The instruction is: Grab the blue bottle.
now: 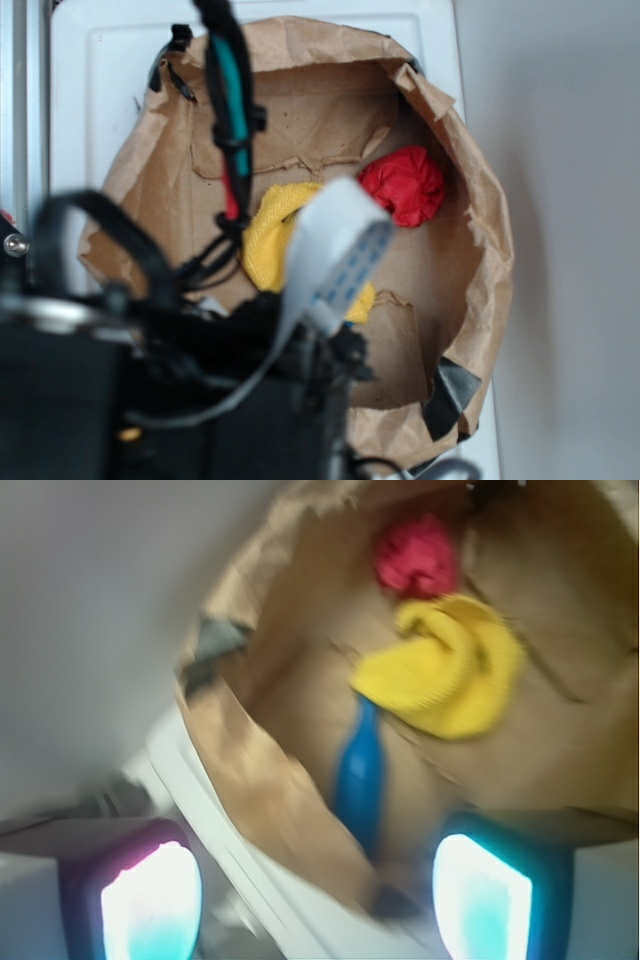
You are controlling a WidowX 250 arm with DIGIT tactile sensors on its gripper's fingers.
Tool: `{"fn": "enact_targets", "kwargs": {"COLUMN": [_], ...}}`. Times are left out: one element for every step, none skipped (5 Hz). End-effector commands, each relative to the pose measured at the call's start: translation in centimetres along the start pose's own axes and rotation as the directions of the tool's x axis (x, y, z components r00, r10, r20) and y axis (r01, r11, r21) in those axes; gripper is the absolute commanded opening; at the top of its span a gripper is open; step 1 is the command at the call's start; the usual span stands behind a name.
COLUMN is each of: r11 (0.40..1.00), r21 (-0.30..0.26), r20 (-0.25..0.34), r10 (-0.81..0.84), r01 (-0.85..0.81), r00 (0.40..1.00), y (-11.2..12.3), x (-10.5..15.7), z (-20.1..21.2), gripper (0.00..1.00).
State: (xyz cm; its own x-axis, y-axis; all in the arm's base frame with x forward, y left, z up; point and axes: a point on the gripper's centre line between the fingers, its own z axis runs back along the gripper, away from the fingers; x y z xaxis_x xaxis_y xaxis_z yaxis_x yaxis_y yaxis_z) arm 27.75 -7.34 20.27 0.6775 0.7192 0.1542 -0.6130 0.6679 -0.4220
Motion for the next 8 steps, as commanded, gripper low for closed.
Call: {"fn": "enact_targets", "kwargs": {"r11": [0.996, 0.992, 0.989, 0.989, 0.989, 0.989, 0.984, 0.983], "r21": [0.009, 0.060, 0.080, 0.080, 0.080, 0.080, 0.123, 0.172], "r20": [0.038, 0.060, 0.063, 0.063, 0.063, 0.063, 0.076, 0.091], "r10": [0.093, 0.109, 0.117, 0.117, 0.117, 0.117, 0.117, 0.046], "r01": [-0.093, -0.112, -0.122, -0.122, -0.122, -0.122, -0.126, -0.061], "r00": [0.995, 0.992, 0.991, 0.991, 0.991, 0.991, 0.990, 0.995], "y": [3.0, 4.3, 4.8, 4.8, 4.8, 4.8, 5.6, 7.1], "x": [4.6, 5.6, 6.1, 6.1, 6.1, 6.1, 5.1, 3.5], "z": [-2.5, -2.8, -2.0, -2.0, -2.0, -2.0, -4.7, -7.9], "gripper": [1.00, 1.00, 1.00, 1.00, 1.00, 1.00, 1.00, 1.00]}}
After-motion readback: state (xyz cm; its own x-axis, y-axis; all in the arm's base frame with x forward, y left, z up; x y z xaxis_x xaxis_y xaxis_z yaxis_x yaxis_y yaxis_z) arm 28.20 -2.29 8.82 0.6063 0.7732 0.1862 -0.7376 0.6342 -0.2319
